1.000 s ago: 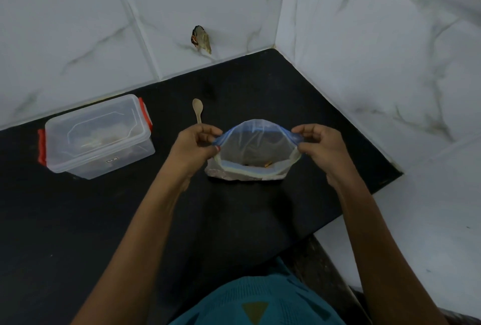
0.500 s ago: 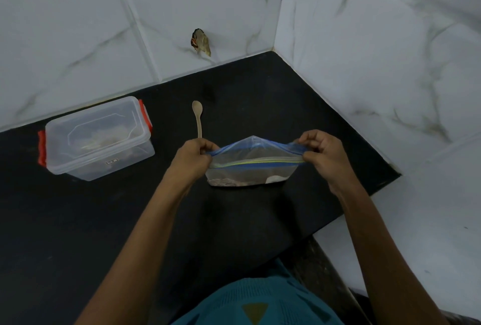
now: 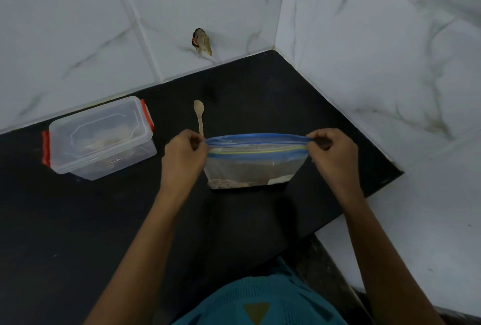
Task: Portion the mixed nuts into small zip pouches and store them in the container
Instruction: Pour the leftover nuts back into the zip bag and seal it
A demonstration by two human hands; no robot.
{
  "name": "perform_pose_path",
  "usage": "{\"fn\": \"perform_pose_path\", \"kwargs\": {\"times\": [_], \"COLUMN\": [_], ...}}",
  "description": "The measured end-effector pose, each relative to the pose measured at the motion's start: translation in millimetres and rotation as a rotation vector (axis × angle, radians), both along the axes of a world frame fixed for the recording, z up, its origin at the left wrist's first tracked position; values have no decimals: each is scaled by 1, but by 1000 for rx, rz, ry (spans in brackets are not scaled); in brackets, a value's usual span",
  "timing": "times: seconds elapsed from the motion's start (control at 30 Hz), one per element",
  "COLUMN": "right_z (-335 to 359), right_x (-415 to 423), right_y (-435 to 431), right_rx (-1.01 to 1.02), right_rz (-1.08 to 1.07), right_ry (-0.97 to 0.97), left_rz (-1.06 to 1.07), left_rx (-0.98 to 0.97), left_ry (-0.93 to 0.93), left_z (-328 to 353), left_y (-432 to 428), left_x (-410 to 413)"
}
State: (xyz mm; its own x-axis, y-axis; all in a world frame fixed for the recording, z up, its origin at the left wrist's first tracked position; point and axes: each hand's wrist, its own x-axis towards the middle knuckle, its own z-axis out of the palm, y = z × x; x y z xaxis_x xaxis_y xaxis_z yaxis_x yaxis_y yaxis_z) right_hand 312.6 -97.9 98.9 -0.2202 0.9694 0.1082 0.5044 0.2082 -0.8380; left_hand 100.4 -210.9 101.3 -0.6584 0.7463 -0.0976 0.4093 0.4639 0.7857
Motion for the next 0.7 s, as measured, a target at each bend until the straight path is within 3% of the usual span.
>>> {"fn": "perform_pose_path", "kwargs": {"times": [0.2,0.4,0.7], "right_z": [5,3,15], "right_x": [-2,-1,11], "right_y": [-2,2,2], "right_rx": [-41,-211,-306], "right_rz": [-76,-70,18], "right_ry": [-120,-40,-36], "left_rz": [18,33,-52], "left_rx": [10,-23,45], "left_ry": [40,50,87], "left_z": [-2,-6,2], "left_y": [1,-1,-4], "left_x": [2,1,6]}}
